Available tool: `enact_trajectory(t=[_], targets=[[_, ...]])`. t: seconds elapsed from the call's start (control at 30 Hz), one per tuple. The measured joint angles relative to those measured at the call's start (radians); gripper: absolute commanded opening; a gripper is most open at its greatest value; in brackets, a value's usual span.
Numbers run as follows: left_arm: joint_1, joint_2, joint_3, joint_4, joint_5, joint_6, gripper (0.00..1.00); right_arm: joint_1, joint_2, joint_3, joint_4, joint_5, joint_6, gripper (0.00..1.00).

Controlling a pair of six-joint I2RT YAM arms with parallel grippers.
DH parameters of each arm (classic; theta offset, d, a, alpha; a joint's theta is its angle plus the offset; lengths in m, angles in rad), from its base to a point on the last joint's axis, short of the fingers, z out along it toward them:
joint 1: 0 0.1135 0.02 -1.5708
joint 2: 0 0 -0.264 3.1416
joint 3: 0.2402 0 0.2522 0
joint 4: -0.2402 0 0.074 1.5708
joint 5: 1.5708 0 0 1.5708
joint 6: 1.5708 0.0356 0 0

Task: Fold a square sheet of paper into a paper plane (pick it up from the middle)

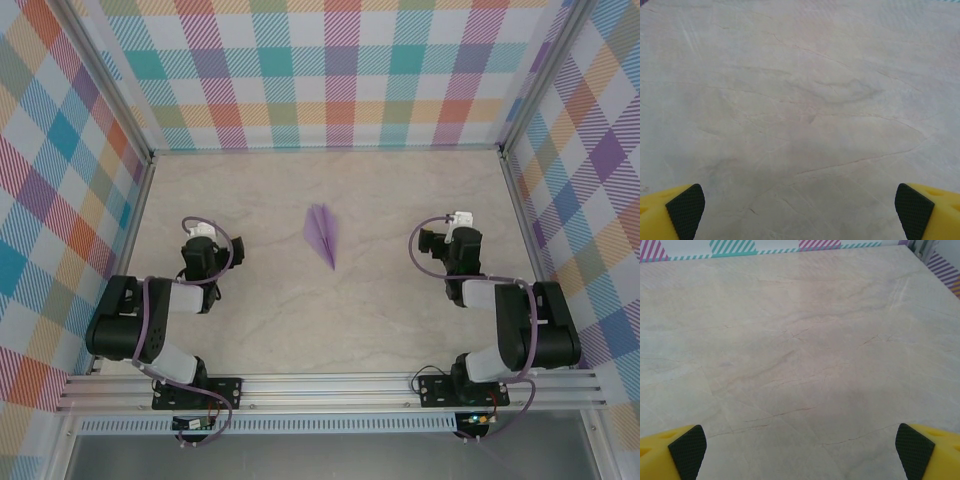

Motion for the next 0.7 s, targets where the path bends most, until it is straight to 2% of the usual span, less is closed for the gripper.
enact_trajectory(t=[0.13, 0.7], targets=[[0.0, 0.011, 0.002, 0.013, 0.01, 0.003, 1.0, -0.012, 0.048, -0.002, 0.042, -0.034, -0.002, 1.0], [-0.003, 0.012, 0.027, 0.013, 0.024, 0.031, 1.0, -0.016, 0.05, -0.003, 0.079, -0.06, -0.002, 1.0]])
